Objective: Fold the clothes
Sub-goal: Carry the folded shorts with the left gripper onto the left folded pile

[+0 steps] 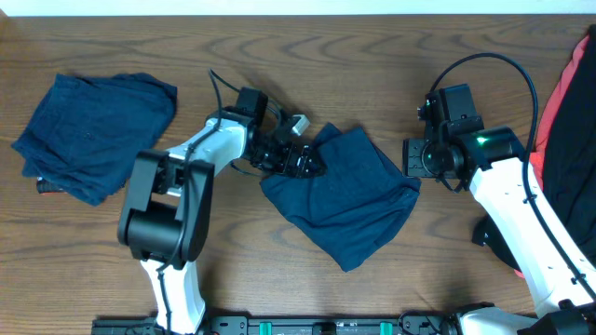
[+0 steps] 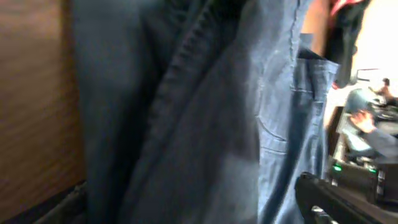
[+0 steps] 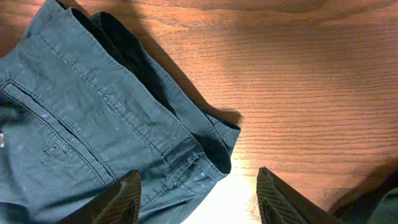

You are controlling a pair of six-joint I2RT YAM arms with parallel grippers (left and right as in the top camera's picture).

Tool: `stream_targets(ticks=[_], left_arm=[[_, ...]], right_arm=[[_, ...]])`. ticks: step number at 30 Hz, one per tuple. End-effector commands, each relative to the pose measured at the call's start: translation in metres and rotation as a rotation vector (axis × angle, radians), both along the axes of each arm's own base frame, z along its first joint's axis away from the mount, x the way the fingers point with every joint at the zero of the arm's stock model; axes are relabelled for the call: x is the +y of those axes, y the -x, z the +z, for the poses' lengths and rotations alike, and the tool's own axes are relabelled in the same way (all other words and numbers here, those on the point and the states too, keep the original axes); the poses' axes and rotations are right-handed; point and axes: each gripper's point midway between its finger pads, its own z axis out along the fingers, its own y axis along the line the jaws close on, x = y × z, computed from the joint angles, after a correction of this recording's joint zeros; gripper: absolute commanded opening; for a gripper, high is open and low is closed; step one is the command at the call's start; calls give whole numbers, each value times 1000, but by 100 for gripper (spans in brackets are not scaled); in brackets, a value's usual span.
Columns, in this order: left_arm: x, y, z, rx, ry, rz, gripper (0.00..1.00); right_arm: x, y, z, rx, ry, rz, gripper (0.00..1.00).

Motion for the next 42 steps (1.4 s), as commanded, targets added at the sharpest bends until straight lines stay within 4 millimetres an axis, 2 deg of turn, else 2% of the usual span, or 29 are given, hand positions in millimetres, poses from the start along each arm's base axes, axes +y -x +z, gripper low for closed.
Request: stream_targets(ticks=[1, 2, 3, 4, 6, 10, 13, 15, 18, 21, 23, 26, 29, 32, 34, 42], left_arm=[[-3, 28, -41, 121, -46, -46, 71], [-4, 31, -45, 132, -50, -52, 54], [-5, 34, -46, 139, -53, -58, 24], [-6, 34, -46, 139, -53, -60, 7], [-6, 32, -44, 135, -54, -55, 6], [9, 9, -31, 95, -106, 32, 6], [38, -20, -13, 26, -201, 165, 6], [69, -45, 2, -29, -289, 310, 6], [128, -79, 36, -123, -380, 558, 6], [187, -105, 85, -263, -376, 749, 6], [224, -116, 119, -362, -355, 855, 6], [278, -125, 159, -492, -341, 993, 6], [333, -130, 181, -587, -350, 1118, 6], [375, -127, 182, -608, -375, 1204, 6], [402, -120, 173, -582, -411, 1261, 6], [458, -97, 119, -421, -500, 1371, 6]], right_arm=[[2, -2, 6, -17, -2, 13, 58], [3, -2, 6, -17, -2, 13, 58], [2, -2, 6, -17, -2, 13, 58], [2, -2, 6, -17, -2, 13, 58], [2, -2, 6, -16, -2, 13, 58], [2, -1, 5, -13, -1, 13, 58], [2, 0, 5, -9, 1, 13, 56], [1, 0, 5, -8, 5, 10, 56], [-4, 2, 4, -2, 28, 3, 56], [-7, 4, 3, 7, 48, -3, 56], [-8, 5, 3, 10, 49, -3, 56], [-8, 5, 3, 11, 48, -3, 56], [-7, 5, 3, 10, 48, -3, 56], [-7, 5, 3, 10, 48, -3, 56], [-7, 5, 3, 11, 48, -3, 56], [-8, 7, 2, 21, 50, -6, 56]])
